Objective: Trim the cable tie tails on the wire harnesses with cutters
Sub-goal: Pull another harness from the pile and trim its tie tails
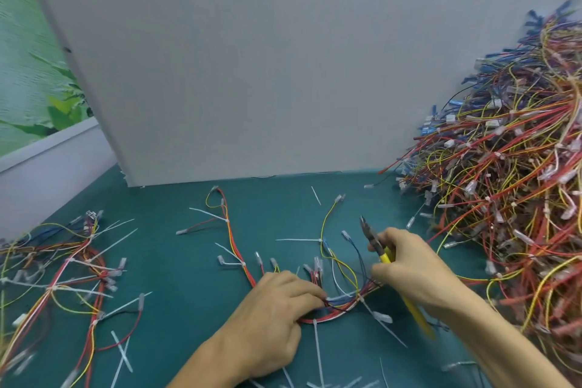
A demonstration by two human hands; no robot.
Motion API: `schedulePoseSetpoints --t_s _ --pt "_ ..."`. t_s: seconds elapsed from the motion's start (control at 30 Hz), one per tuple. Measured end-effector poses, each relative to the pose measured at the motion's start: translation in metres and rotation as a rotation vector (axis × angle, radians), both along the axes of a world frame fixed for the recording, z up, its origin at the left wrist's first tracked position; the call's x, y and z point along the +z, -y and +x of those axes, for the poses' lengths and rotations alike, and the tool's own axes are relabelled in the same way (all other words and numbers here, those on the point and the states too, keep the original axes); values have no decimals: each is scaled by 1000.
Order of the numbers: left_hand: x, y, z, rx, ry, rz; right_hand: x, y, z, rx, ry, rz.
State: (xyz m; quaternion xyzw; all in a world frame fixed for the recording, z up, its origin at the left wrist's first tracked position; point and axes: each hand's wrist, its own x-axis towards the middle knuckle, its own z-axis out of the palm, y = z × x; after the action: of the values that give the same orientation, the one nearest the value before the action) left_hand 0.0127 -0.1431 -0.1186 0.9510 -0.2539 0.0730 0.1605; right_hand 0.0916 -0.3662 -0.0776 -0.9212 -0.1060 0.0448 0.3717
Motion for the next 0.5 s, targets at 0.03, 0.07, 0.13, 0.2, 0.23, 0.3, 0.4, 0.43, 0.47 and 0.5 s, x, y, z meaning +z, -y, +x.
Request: schedulePoseSetpoints --t_s 0.03,0.07,0.13,0.2,0.23,0.3,0.4,0.43,0.47,0.5 --pt "-2 0 -1 2 26 -1 -2 0 0 -2 48 7" --pt "-3 0 -2 1 43 -1 -4 0 0 9 81 22" --pt "-6 1 -4 4 59 -17 -6 1 -2 41 89 57" --pt "-7 -2 -5 18 53 -51 -2 1 -2 81 100 96" --pt "-6 -3 -4 23 47 -70 1 2 -3 101 122 113" --pt "-3 -5 -5 31 46 -116 6 6 -2 124 171 186" --pt "3 -1 -5 54 158 -215 12 10 -4 119 325 269" --pt "4 3 -4 53 205 -241 13 11 -5 102 410 270" --pt "5 7 -3 45 246 -256 14 10 -5 84 494 240" --pt "6 11 -1 28 276 -254 15 10 -5 71 554 194"
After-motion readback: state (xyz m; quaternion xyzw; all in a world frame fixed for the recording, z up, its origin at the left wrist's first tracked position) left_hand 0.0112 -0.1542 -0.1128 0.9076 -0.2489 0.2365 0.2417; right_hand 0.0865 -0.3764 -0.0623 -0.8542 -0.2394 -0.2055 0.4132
